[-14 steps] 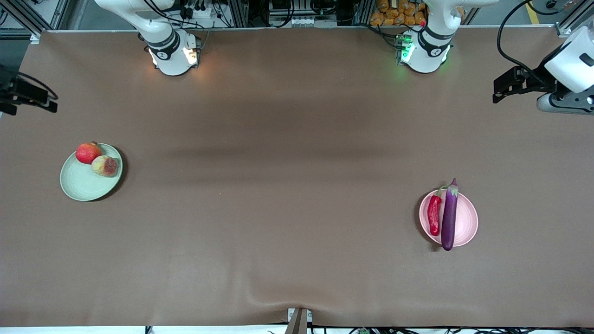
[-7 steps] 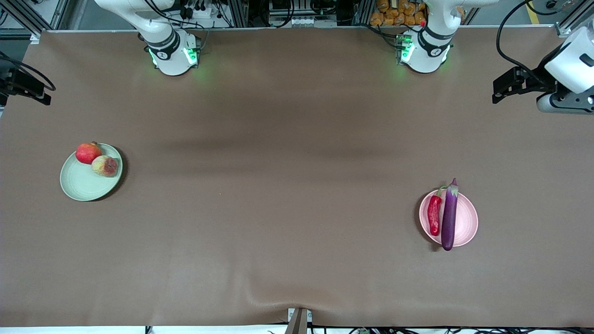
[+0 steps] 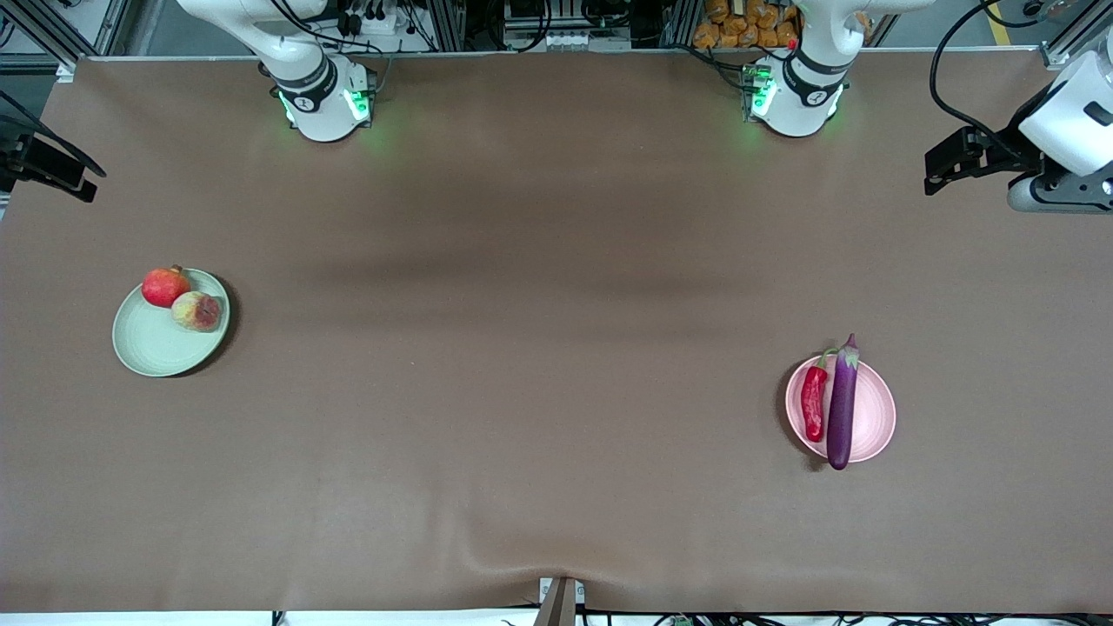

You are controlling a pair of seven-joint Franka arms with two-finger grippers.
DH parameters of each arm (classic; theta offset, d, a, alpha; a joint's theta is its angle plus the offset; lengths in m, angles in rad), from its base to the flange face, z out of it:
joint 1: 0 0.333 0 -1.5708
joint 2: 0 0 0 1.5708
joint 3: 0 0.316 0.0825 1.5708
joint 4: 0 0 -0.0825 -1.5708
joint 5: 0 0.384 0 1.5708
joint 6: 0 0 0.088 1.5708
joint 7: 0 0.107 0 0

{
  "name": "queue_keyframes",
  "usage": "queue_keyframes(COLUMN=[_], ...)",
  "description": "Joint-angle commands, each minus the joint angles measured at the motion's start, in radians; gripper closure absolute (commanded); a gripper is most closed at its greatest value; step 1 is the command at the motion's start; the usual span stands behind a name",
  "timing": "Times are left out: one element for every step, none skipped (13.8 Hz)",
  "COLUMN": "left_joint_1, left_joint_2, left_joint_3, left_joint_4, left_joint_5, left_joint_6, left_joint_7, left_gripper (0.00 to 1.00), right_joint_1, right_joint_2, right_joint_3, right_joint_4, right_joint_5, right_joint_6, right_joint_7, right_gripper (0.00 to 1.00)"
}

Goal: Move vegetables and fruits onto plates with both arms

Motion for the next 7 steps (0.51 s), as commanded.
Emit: queue_keyframes(left_joint_1=[0.009, 0.009, 0.009, 0.009, 0.009, 0.009, 0.009], left_joint_2=[0.002, 0.002, 0.002, 0.002, 0.002, 0.002, 0.002], left_joint_3=[-0.013, -0.013, -0.013, -0.013, -0.013, -0.013, -0.013], left_joint_4=[0.022, 0.022, 0.022, 0.02, 0.02, 0.02, 0.02], left_joint_5=[0.026, 0.026, 0.026, 0.026, 0.027, 0.026, 0.026], left_joint_6=[-0.022, -0.022, -0.022, -0.022, -0.022, -0.022, -0.022], left_joint_7=[-0.005, -0.005, -0.005, -0.005, -0.005, -0.005, -0.005], left_gripper=[0.0, 0.0, 0.0, 0.0, 0.0, 0.0, 0.0], right_joint_1=[-0.008, -0.008, -0.009, -0.009, -0.009, -0.008, -0.009], right_joint_2=[-0.033, -0.034, -0.037, -0.043, -0.05, -0.053, -0.056], right_joint_3=[0.016, 0.023, 0.027, 0.025, 0.025, 0.028, 0.039], right_joint_4=[0.0, -0.003, -0.006, -0.009, -0.012, -0.017, -0.017], right_joint_5=[0.014, 0.016, 0.019, 0.031, 0.034, 0.036, 0.034], right_joint_6=[-0.013, -0.015, -0.018, -0.018, -0.021, -0.028, -0.033], right_joint_7=[0.011, 0.008, 0.006, -0.003, -0.015, -0.032, -0.091], right_gripper=[0.0, 0.0, 0.0, 0.0, 0.0, 0.0, 0.0])
